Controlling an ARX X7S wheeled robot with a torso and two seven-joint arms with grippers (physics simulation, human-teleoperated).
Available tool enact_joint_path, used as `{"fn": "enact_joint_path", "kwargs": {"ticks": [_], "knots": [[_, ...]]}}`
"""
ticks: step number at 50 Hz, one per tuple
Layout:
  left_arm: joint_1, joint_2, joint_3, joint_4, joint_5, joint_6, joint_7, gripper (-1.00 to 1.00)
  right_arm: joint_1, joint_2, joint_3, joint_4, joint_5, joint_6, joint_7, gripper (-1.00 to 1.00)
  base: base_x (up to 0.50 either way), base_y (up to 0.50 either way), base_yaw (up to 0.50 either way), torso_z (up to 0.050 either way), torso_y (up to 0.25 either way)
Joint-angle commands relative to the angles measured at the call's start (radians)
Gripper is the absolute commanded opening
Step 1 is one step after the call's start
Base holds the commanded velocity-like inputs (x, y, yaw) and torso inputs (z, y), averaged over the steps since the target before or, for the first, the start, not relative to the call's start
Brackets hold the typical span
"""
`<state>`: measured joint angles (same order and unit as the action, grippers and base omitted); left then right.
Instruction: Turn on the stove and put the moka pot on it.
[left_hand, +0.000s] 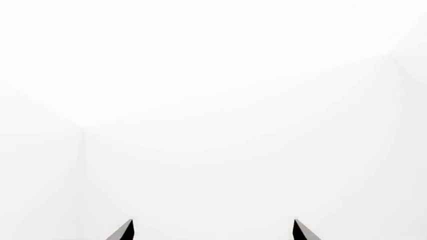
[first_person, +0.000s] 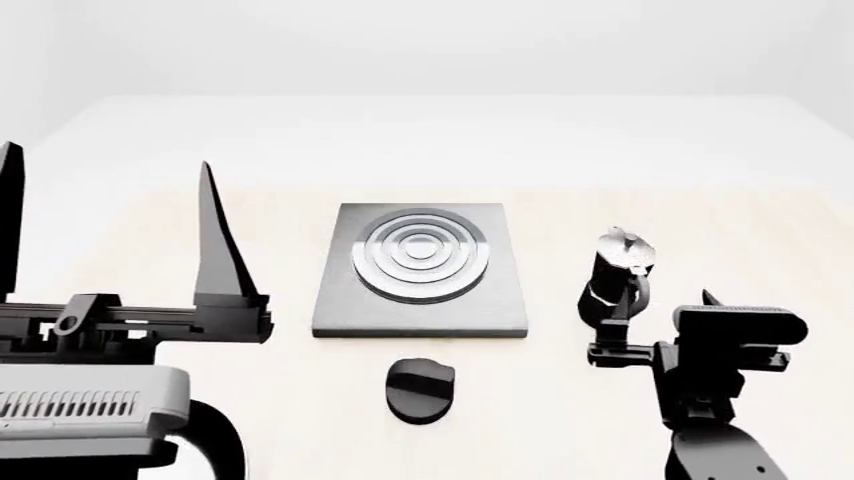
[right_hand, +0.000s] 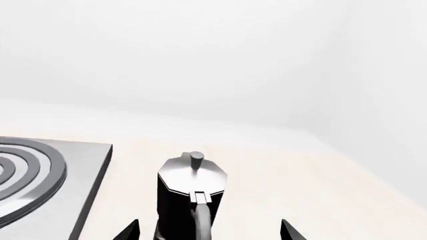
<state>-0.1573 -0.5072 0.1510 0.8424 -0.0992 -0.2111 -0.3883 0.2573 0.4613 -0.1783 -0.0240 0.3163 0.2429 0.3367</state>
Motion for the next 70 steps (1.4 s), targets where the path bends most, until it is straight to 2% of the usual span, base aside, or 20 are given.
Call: {"fn": "enact_joint_path", "kwargs": {"ticks": [1,3,6,10,17,21,23,28,35,37,39,46,48,52,55,59,67,70], "knots": [[-0.003,0.003,0.005,-0.009,0.001,0.005,-0.003,1.0,-0.016,-0.003,-0.007,0.029,0.015,0.012,-0.013,1.0,0.0,0.0,0.0,0.0,0.0],[-0.003,0.003,0.007,-0.011,0.003,0.007,-0.004,1.0,-0.022,-0.018,-0.013,0.093,-0.006,-0.047,-0.019,1.0,0.0,0.0,0.0,0.0,0.0],[-0.004,0.004,0.009,-0.014,0.004,0.008,-0.004,1.0,-0.015,-0.01,-0.011,0.059,0.005,0.002,-0.009,1.0,0.0,0.0,0.0,0.0,0.0],[-0.005,0.004,0.01,-0.017,0.004,0.011,-0.005,1.0,-0.009,-0.028,-0.021,0.119,-0.014,-0.042,-0.012,1.0,0.0,0.0,0.0,0.0,0.0],[-0.001,0.003,0.007,-0.02,0.001,0.018,-0.006,1.0,0.009,-0.03,-0.025,0.124,-0.008,-0.023,-0.014,1.0,0.0,0.0,0.0,0.0,0.0],[0.0,0.003,0.011,-0.022,0.004,0.019,-0.007,1.0,0.013,-0.052,-0.034,0.203,-0.027,-0.099,-0.027,1.0,0.0,0.0,0.0,0.0,0.0],[0.002,0.003,0.01,-0.02,0.003,0.021,-0.008,1.0,0.026,-0.04,-0.035,0.154,-0.011,-0.04,-0.027,1.0,0.0,0.0,0.0,0.0,0.0],[0.006,0.003,0.011,-0.027,0.002,0.029,-0.008,1.0,0.037,-0.058,-0.043,0.228,-0.025,-0.092,-0.039,1.0,0.0,0.0,0.0,0.0,0.0],[0.006,0.004,0.01,-0.031,-0.003,0.034,-0.009,1.0,0.071,-0.06,-0.046,0.251,-0.02,-0.068,-0.044,1.0,0.0,0.0,0.0,0.0,0.0],[0.007,0.003,0.01,-0.031,-0.004,0.035,-0.009,1.0,0.085,-0.08,-0.052,0.347,-0.038,-0.141,-0.056,1.0,0.0,0.0,0.0,0.0,0.0],[0.008,0.004,0.011,-0.034,-0.005,0.037,-0.009,1.0,0.096,-0.067,-0.047,0.298,-0.024,-0.083,-0.048,1.0,0.0,0.0,0.0,0.0,0.0],[0.008,0.003,0.015,-0.038,-0.005,0.041,-0.008,1.0,0.129,-0.093,-0.053,0.419,-0.044,-0.171,-0.065,1.0,0.0,0.0,0.0,0.0,0.0],[0.007,0.004,0.017,-0.043,-0.005,0.042,-0.007,1.0,0.141,-0.088,-0.05,0.393,-0.035,-0.137,-0.062,1.0,0.0,0.0,0.0,0.0,0.0],[0.007,0.004,0.019,-0.042,-0.005,0.042,-0.008,1.0,0.173,-0.104,-0.053,0.464,-0.045,-0.179,-0.07,1.0,0.0,0.0,0.0,0.0,0.0],[0.01,0.004,0.017,-0.046,-0.007,0.046,-0.009,1.0,0.184,-0.094,-0.052,0.417,-0.036,-0.125,-0.062,1.0,0.0,0.0,0.0,0.0,0.0],[0.008,0.003,0.017,-0.043,-0.008,0.042,-0.009,1.0,0.209,-0.112,-0.056,0.508,-0.05,-0.189,-0.074,1.0,0.0,0.0,0.0,0.0,0.0],[0.007,0.003,0.02,-0.045,-0.01,0.045,-0.009,1.0,0.23,-0.107,-0.057,0.497,-0.045,-0.155,-0.072,1.0,0.0,0.0,0.0,0.0,0.0],[0.009,0.003,0.02,-0.048,-0.01,0.048,-0.01,1.0,0.243,-0.124,-0.059,0.585,-0.057,-0.219,-0.081,1.0,0.0,0.0,0.0,0.0,0.0]]}}
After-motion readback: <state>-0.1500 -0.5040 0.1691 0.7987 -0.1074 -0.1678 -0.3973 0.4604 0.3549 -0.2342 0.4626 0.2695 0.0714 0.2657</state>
